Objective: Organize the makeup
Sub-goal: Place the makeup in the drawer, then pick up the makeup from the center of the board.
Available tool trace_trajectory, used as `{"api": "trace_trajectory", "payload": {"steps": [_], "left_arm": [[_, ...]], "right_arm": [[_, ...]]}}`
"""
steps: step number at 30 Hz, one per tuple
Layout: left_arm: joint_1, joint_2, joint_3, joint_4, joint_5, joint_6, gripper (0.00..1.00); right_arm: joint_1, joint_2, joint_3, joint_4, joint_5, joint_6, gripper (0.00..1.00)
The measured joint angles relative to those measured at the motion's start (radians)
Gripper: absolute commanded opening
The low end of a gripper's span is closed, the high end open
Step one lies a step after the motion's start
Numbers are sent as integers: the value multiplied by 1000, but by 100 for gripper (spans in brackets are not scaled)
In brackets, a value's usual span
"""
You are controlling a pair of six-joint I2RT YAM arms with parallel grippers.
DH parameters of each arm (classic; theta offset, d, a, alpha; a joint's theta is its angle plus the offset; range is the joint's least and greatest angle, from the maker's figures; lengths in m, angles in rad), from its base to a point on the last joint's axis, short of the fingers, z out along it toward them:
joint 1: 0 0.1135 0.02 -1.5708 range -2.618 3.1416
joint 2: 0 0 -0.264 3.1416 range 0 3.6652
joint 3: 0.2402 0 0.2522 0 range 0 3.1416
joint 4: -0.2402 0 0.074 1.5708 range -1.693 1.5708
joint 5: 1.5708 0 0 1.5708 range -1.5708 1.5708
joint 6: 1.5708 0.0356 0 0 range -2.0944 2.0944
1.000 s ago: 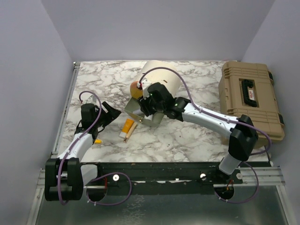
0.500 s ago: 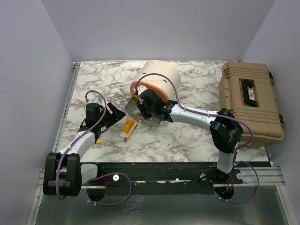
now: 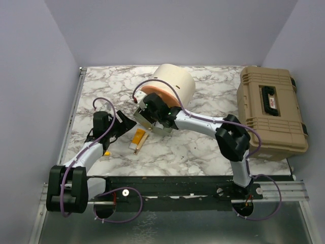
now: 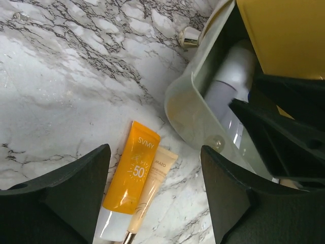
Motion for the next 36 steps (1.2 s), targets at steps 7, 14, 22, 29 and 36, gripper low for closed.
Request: {"api": "trace_trajectory", "payload": {"steps": [7, 14, 22, 29, 36], "left_arm": [[0, -2, 0, 1, -1, 0, 73], [-5, -20, 0, 0, -8, 0, 74], [-245, -26, 24, -106, -180, 23, 75], [-373, 16, 97, -286, -408, 91, 89], [-458, 166, 238, -402, -568, 154, 77]], "right_arm": [[6, 103, 80, -21, 8, -87, 46], [15, -51, 48, -42, -63, -66, 49], [29, -336, -47, -37, -166, 34, 51], [29, -466, -193, -31, -177, 124, 52], [29, -534, -291, -33, -146, 187, 52]]}}
